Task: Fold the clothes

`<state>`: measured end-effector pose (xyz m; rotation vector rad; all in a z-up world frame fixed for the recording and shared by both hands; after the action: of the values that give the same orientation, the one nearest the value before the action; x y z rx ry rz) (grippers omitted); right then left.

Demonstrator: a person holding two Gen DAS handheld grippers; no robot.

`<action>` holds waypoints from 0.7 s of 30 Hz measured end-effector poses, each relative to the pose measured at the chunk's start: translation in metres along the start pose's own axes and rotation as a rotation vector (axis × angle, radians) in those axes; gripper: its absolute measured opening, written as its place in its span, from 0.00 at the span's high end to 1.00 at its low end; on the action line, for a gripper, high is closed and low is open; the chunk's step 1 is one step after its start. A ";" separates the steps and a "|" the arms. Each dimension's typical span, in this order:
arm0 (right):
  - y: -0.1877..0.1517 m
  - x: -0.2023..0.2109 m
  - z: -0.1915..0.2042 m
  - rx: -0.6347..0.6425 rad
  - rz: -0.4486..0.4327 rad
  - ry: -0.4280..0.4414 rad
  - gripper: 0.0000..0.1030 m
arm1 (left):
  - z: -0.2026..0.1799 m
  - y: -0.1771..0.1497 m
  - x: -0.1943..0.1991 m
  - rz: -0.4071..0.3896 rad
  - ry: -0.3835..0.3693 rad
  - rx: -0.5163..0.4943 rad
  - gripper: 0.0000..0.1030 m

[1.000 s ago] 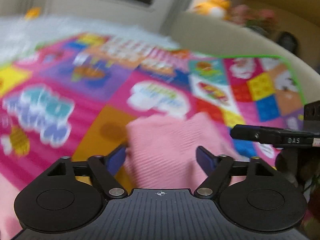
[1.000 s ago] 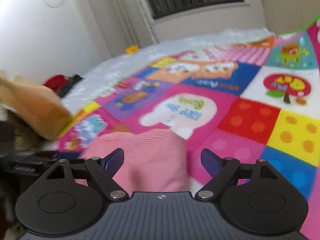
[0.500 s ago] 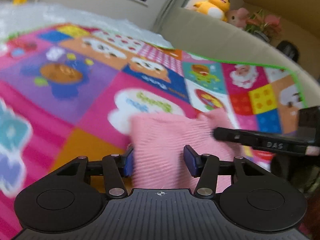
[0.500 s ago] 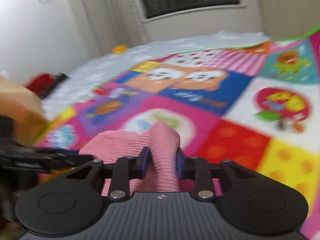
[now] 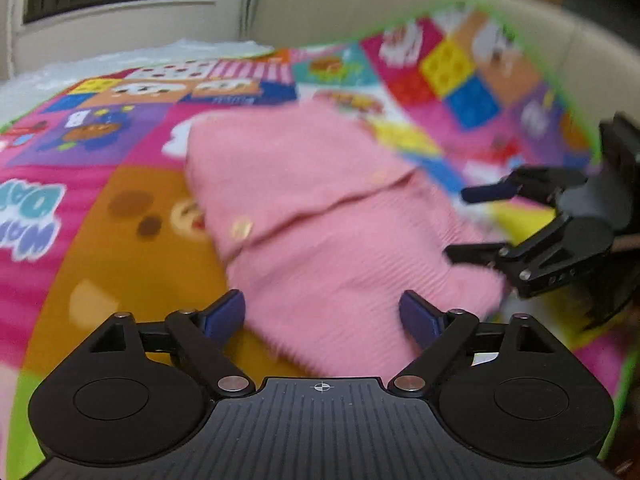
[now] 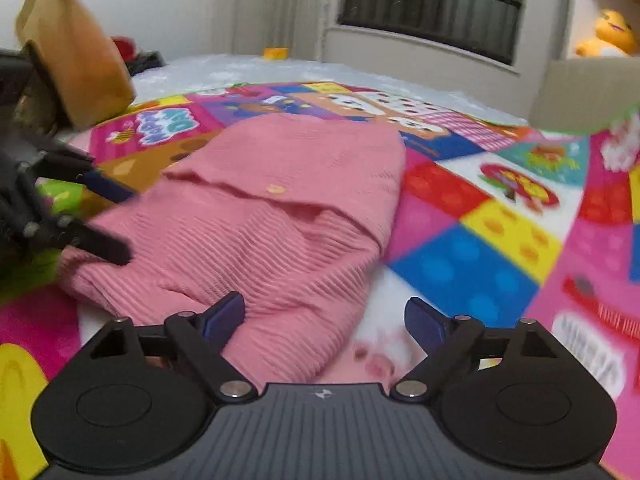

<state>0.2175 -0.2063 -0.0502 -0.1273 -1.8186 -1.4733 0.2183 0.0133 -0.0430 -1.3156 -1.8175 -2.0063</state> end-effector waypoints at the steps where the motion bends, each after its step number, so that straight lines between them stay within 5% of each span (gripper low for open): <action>1: 0.001 0.002 -0.002 -0.020 -0.006 -0.001 0.11 | -0.001 -0.004 0.002 0.001 0.017 -0.006 0.10; 5: 0.013 0.021 -0.001 0.010 -0.033 -0.006 0.11 | 0.007 -0.009 0.023 0.003 0.054 0.035 0.09; 11: -0.002 0.054 0.051 0.319 -0.026 0.069 0.11 | 0.031 -0.026 0.049 0.008 0.125 0.080 0.08; 15: -0.020 0.034 0.077 0.529 0.022 0.000 0.14 | 0.013 -0.020 0.059 -0.022 0.108 0.020 0.08; 16: -0.016 0.029 0.079 0.530 0.018 0.002 0.20 | 0.006 -0.017 0.060 -0.034 0.098 -0.004 0.07; 17: -0.010 0.026 0.078 0.488 0.024 0.021 0.40 | -0.001 -0.014 0.062 -0.045 0.090 -0.030 0.06; 18: 0.000 0.022 0.072 0.405 0.039 0.044 0.47 | -0.008 -0.011 0.063 -0.056 0.087 -0.060 0.06; 21: 0.032 0.018 0.040 0.076 0.048 0.153 0.48 | -0.028 -0.005 0.060 -0.087 0.115 -0.169 0.05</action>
<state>0.2019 -0.1683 -0.0150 -0.0199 -1.7327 -1.3417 0.1645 0.0175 -0.0043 -1.1524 -1.7156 -2.2746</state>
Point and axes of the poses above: each gripper's, at about its wrist camera, not at the fingertips, and x roughly against the way its jaws point, z to its left, y to its top, the point moved 7 cm from there along -x, roughly the way its jaws point, and after that the axes turned 5 degrees about y, right-handed, at the moved point
